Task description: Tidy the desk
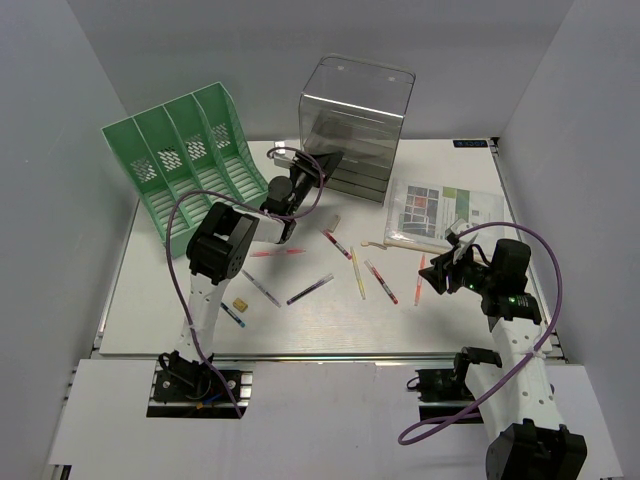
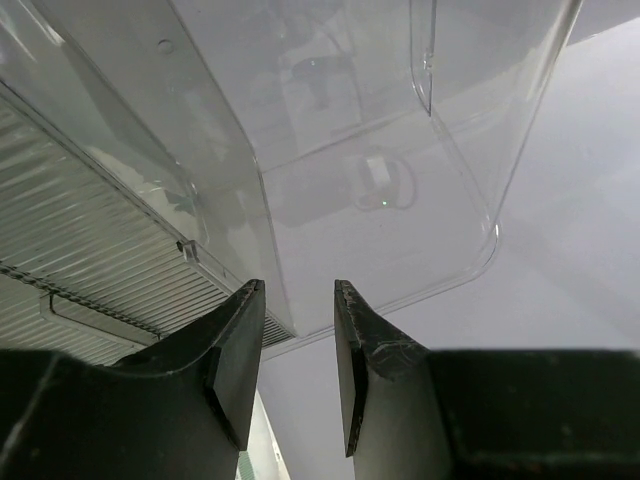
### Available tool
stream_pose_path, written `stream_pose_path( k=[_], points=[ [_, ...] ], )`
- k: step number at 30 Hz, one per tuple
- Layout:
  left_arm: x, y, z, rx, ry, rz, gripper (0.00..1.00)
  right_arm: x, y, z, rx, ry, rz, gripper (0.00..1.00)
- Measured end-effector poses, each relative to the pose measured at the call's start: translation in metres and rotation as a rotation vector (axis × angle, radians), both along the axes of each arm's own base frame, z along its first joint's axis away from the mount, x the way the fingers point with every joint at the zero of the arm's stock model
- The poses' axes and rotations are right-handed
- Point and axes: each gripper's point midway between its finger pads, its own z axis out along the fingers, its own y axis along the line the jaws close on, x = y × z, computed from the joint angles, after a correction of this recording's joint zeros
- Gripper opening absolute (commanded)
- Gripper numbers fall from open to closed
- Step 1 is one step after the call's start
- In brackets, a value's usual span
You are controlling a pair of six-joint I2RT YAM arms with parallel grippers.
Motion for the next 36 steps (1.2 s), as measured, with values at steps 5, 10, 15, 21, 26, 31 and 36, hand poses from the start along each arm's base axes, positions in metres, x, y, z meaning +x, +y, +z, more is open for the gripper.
stream_pose_path(
  k=[5, 10, 15, 21, 26, 31, 36],
  points=[
    [-0.001, -0.002, -0.003, 0.010, 0.012, -0.009, 0.45, 0.000, 0.000, 0.000, -0.001, -0.001, 0.000, 0.51],
    [0.000, -0.002, -0.016, 0.059, 0.081, -0.007, 0.51, 0.000, 0.000, 0.000, -0.001, -0.001, 0.000, 0.51],
    [0.002, -0.002, -0.021, 0.099, 0.109, 0.002, 0.52, 0.000, 0.000, 0.000, -0.001, 0.000, 0.000, 0.51],
    [0.008, -0.003, -0.017, 0.107, 0.110, 0.012, 0.51, 0.000, 0.000, 0.000, -0.003, -0.002, 0.001, 0.51],
    [0.012, -0.003, -0.016, 0.107, 0.100, 0.024, 0.50, 0.000, 0.000, 0.000, -0.006, -0.004, 0.004, 0.51],
    [0.015, -0.003, -0.017, 0.105, 0.098, 0.029, 0.50, 0.000, 0.000, 0.000, -0.007, -0.005, 0.004, 0.51],
    [0.015, -0.003, -0.016, 0.102, 0.093, 0.032, 0.50, 0.000, 0.000, -0.001, -0.007, -0.003, 0.005, 0.51]
  ],
)
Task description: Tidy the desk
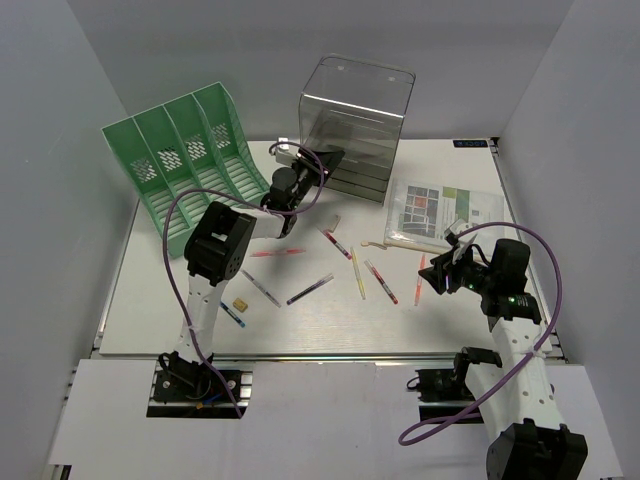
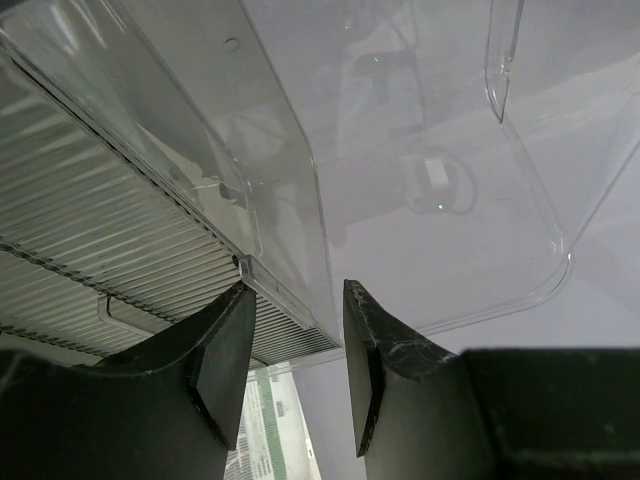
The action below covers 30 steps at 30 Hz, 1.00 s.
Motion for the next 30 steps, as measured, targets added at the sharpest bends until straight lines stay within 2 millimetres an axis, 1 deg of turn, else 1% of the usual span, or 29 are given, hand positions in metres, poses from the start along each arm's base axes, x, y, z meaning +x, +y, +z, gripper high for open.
stream_pose_path(
  k=[10, 15, 23, 30],
  points=[
    [-0.002, 0.001, 0.002, -0.023, -0.042, -0.001, 0.50, 0.000, 0.000, 0.000, -0.005, -0.005, 0.002, 0.51],
    [-0.005, 0.002, 0.007, -0.039, -0.075, -0.003, 0.50, 0.000, 0.000, 0.000, -0.006, -0.006, 0.004, 0.51],
    [-0.010, 0.002, 0.010, -0.046, -0.095, -0.016, 0.50, 0.000, 0.000, 0.000, -0.007, -0.006, 0.003, 0.51],
    [-0.017, 0.005, 0.012, -0.058, -0.125, -0.027, 0.50, 0.001, 0.000, -0.001, -0.012, -0.008, 0.004, 0.51]
  ],
)
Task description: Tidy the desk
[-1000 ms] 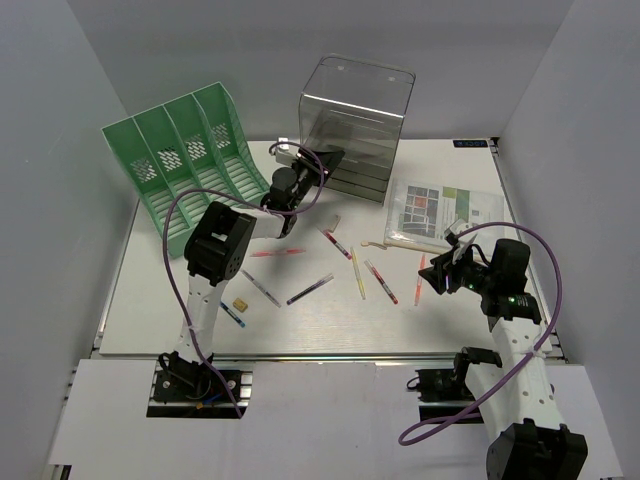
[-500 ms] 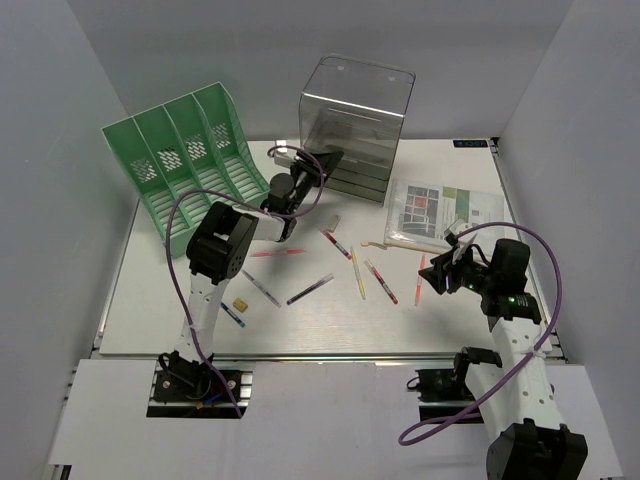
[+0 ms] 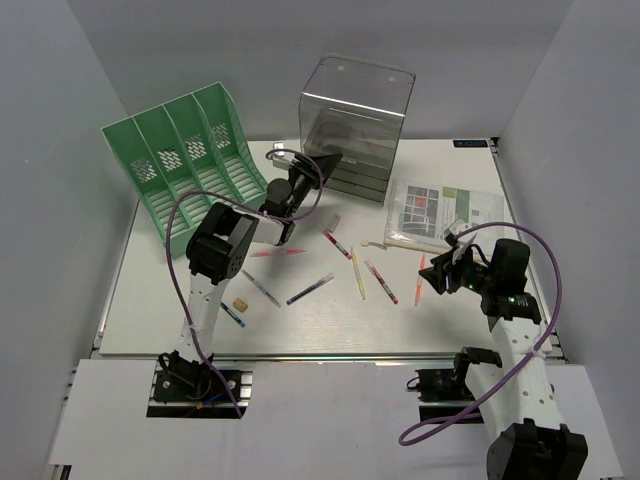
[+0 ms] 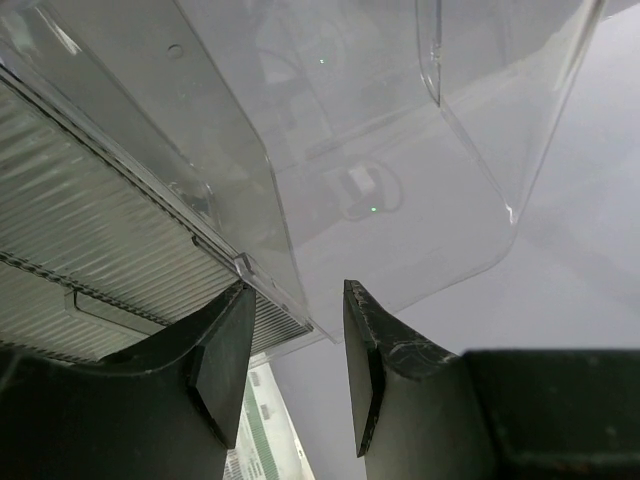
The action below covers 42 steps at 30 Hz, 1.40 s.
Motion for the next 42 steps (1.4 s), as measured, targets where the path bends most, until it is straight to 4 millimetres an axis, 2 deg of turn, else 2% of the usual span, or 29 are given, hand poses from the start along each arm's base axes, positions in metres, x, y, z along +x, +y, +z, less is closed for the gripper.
stream_pose_path(
  k=[6, 11, 15, 20, 24, 26, 29, 35, 42],
  points=[
    [-0.007, 0.002, 0.005, -0.005, -0.018, -0.011, 0.50, 0.000, 0.002, -0.004, -0.009, 0.002, 0.010, 0.49],
    [-0.009, 0.004, 0.014, -0.004, -0.033, -0.024, 0.50, 0.000, 0.009, -0.005, -0.016, -0.017, 0.052, 0.28],
    [-0.011, 0.003, 0.014, 0.002, -0.032, -0.037, 0.50, 0.004, 0.018, -0.002, -0.037, -0.043, 0.116, 0.21],
    [-0.011, 0.003, 0.016, 0.006, -0.030, -0.043, 0.50, 0.030, 0.032, 0.026, -0.122, -0.141, 0.207, 0.14],
    [-0.011, 0.002, 0.014, 0.012, -0.019, -0.046, 0.50, 0.059, 0.045, 0.052, -0.214, -0.253, 0.255, 0.06],
    [-0.011, 0.002, 0.013, 0.014, -0.015, -0.046, 0.50, 0.073, 0.052, 0.061, -0.260, -0.301, 0.264, 0.05],
    [-0.011, 0.002, 0.016, 0.016, -0.014, -0.045, 0.50, 0.089, 0.065, 0.062, -0.321, -0.352, 0.274, 0.03],
    [-0.016, 0.003, 0.031, 0.012, -0.030, -0.052, 0.50, 0.105, 0.090, 0.043, -0.414, -0.371, 0.287, 0.02],
    [-0.030, 0.007, 0.075, -0.018, -0.107, -0.065, 0.50, 0.130, 0.110, 0.053, -0.480, -0.475, 0.226, 0.02]
  ],
)
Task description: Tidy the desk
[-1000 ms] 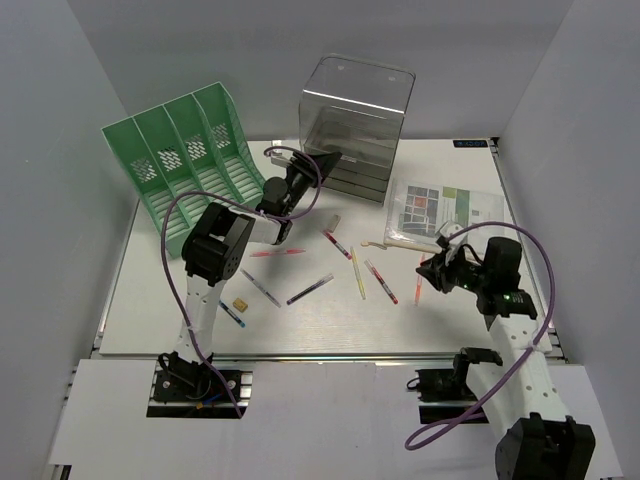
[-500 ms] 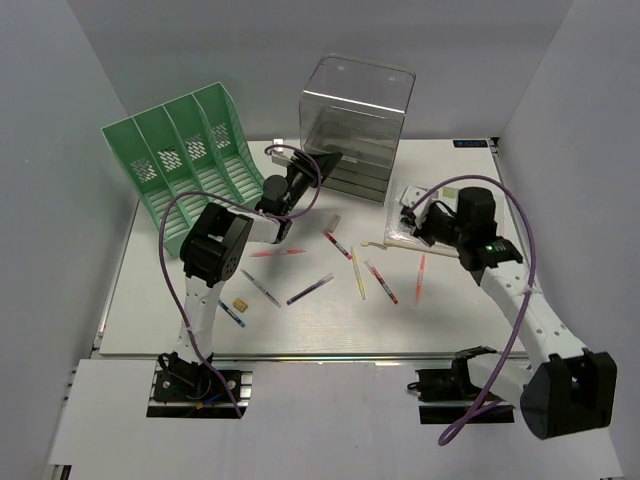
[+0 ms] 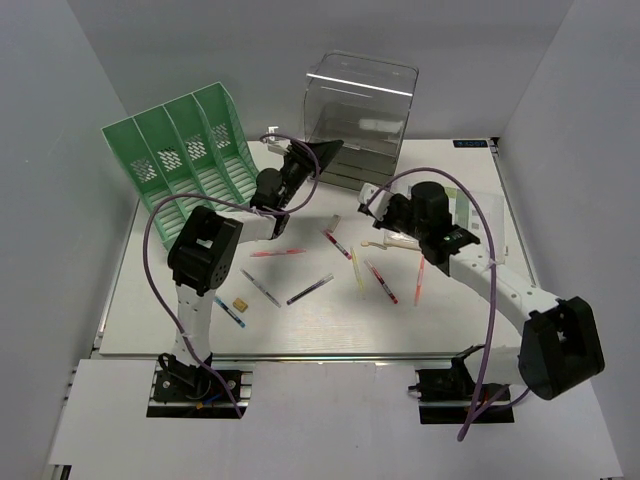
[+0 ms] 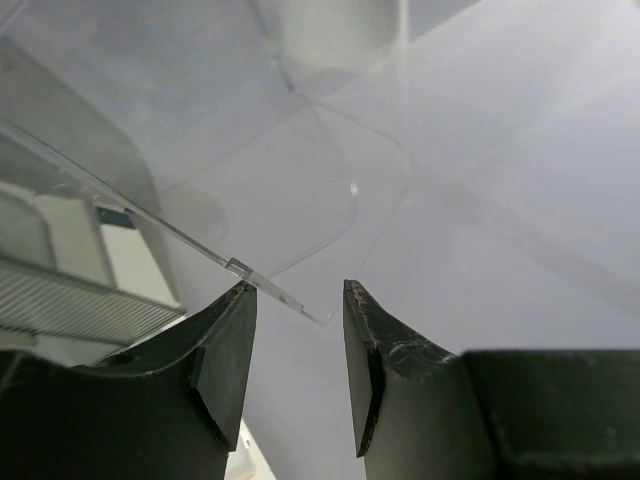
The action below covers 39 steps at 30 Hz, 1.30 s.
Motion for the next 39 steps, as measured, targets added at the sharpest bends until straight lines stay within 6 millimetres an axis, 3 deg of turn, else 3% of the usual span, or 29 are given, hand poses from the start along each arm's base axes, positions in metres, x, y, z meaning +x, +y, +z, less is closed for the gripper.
stream_pose_path(
  k=[6, 14, 17, 27, 36, 39],
  points=[
    [-0.006, 0.002, 0.018, -0.020, -0.043, -0.002, 0.50, 0.037, 0.016, 0.020, -0.023, -0.140, -0.055, 0.03],
    [-0.006, 0.002, 0.017, -0.016, -0.040, -0.008, 0.50, 0.076, 0.021, 0.013, -0.111, -0.258, -0.151, 0.02],
    [-0.006, 0.001, 0.017, -0.016, -0.040, -0.008, 0.50, 0.084, 0.017, 0.020, -0.129, -0.298, -0.187, 0.02],
    [-0.006, 0.002, 0.014, -0.013, -0.033, -0.008, 0.50, 0.102, 0.008, 0.071, -0.201, -0.541, -0.243, 0.03],
    [-0.009, 0.003, 0.021, -0.023, -0.047, -0.008, 0.51, 0.105, 0.008, 0.084, -0.281, -0.644, -0.225, 0.04],
    [-0.009, 0.003, 0.019, -0.021, -0.043, -0.007, 0.58, 0.105, 0.008, 0.090, -0.284, -0.670, -0.224, 0.03]
  ],
)
